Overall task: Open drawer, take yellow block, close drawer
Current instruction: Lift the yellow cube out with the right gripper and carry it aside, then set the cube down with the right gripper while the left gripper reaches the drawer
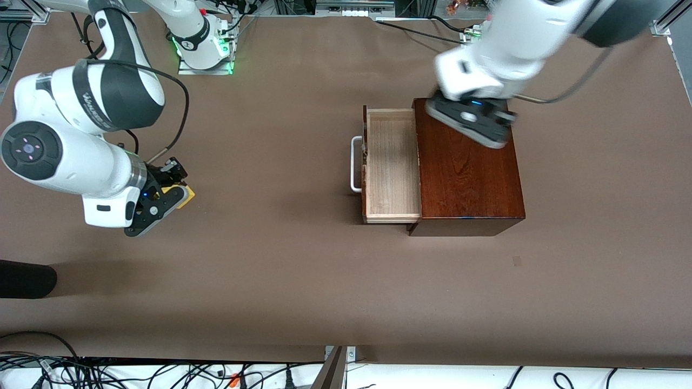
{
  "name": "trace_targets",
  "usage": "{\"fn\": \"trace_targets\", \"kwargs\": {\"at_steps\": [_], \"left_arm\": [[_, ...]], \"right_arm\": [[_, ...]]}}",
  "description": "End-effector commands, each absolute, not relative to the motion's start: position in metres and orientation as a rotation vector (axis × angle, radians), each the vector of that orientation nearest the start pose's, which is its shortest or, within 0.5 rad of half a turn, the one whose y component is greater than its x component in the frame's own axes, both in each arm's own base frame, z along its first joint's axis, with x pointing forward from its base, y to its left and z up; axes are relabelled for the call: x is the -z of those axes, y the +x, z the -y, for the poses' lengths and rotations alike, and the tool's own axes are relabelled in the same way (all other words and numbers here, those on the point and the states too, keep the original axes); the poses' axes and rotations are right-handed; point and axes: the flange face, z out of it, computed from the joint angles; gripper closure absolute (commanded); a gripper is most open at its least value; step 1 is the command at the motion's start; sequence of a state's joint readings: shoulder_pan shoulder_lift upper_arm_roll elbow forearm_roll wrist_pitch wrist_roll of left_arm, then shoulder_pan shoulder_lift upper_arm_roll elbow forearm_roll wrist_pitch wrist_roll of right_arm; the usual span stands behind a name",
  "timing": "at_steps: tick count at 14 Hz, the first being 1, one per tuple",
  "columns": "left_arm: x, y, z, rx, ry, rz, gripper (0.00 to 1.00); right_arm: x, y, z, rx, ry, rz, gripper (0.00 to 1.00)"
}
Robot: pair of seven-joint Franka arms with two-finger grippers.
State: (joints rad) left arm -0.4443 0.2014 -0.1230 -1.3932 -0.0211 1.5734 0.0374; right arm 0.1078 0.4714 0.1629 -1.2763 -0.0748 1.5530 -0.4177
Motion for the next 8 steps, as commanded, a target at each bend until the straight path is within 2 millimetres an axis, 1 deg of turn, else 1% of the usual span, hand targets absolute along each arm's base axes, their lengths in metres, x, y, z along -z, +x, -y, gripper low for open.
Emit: {"fn": "trace_targets", "kwargs": {"at_steps": [1,2,3,5,6,7,8], "left_arm": [[-0.583,0.505,0.399,-0.005,-2.922,-1.258,0.00],[-0.572,0.498,0.422,0.007,-2.871,-1.378,0.00],[-0.556,0.495,0.439,-0.004,-2.800,-1.523,0.00],[-0.531,0.487,0.463,-0.041,-2.632,-1.794,0.00],[-0.522,0.483,0.471,-0.056,-2.570,-1.879,0.00],[-0.514,0.482,0.479,-0.048,-2.515,-1.958,0.00],[-0.507,0.481,0.488,-0.026,-2.425,-2.074,0.00]], "right_arm": [[-0.471,0.640,-0.154,-0.246,-2.986,0.926,1.00],[-0.457,0.633,-0.154,-0.230,-3.014,0.854,1.00],[-0.445,0.624,-0.154,-0.216,-3.040,0.790,1.00],[-0.421,0.613,-0.155,-0.185,-3.040,0.696,1.00],[-0.407,0.609,-0.150,-0.183,-3.027,0.663,1.00],[-0.393,0.607,-0.134,-0.170,-3.019,0.604,1.00],[-0.375,0.603,-0.121,-0.160,-3.020,0.566,1.00]]}}
